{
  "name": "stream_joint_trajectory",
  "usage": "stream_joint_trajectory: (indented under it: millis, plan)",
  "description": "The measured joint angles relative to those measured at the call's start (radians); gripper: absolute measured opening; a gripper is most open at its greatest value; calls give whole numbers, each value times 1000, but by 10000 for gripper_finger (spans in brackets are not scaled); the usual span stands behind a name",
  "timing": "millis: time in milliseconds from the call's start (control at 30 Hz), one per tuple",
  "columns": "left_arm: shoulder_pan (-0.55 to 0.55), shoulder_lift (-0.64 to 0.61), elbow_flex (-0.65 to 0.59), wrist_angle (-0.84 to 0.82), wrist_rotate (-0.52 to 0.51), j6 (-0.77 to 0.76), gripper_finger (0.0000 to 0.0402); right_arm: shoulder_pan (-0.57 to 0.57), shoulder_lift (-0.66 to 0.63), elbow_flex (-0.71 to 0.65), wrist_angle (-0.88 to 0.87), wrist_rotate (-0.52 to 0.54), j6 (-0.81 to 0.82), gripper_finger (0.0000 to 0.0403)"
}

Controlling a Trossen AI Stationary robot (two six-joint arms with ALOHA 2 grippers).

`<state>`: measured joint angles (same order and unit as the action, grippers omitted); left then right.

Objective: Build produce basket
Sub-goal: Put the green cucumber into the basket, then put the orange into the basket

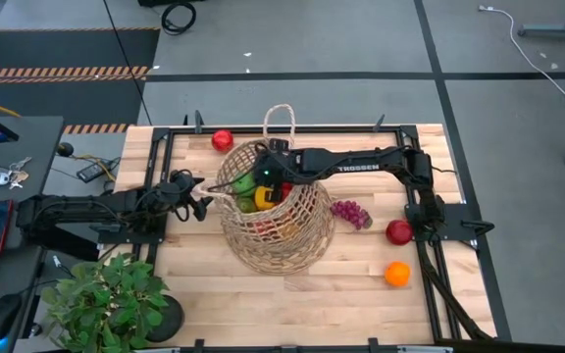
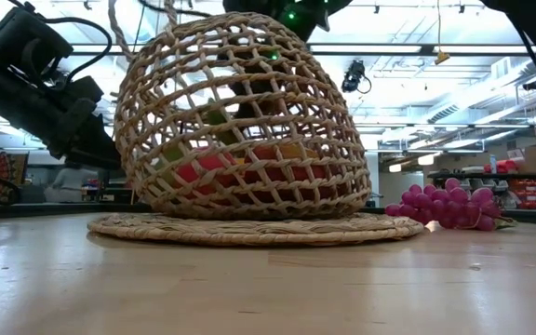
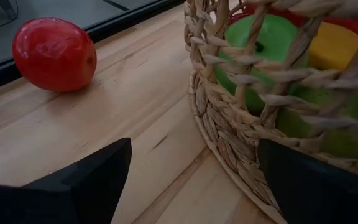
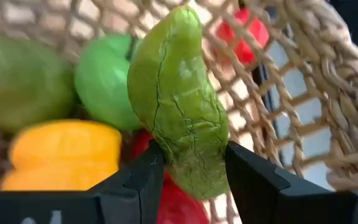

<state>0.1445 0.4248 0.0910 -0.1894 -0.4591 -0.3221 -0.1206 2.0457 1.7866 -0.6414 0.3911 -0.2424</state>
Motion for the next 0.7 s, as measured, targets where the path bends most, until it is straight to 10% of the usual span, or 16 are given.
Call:
stream_joint_trajectory:
  millis: [700]
  plan:
    - [0, 0, 0, 0, 0, 0, 357, 5, -2, 25, -39, 161, -2, 285]
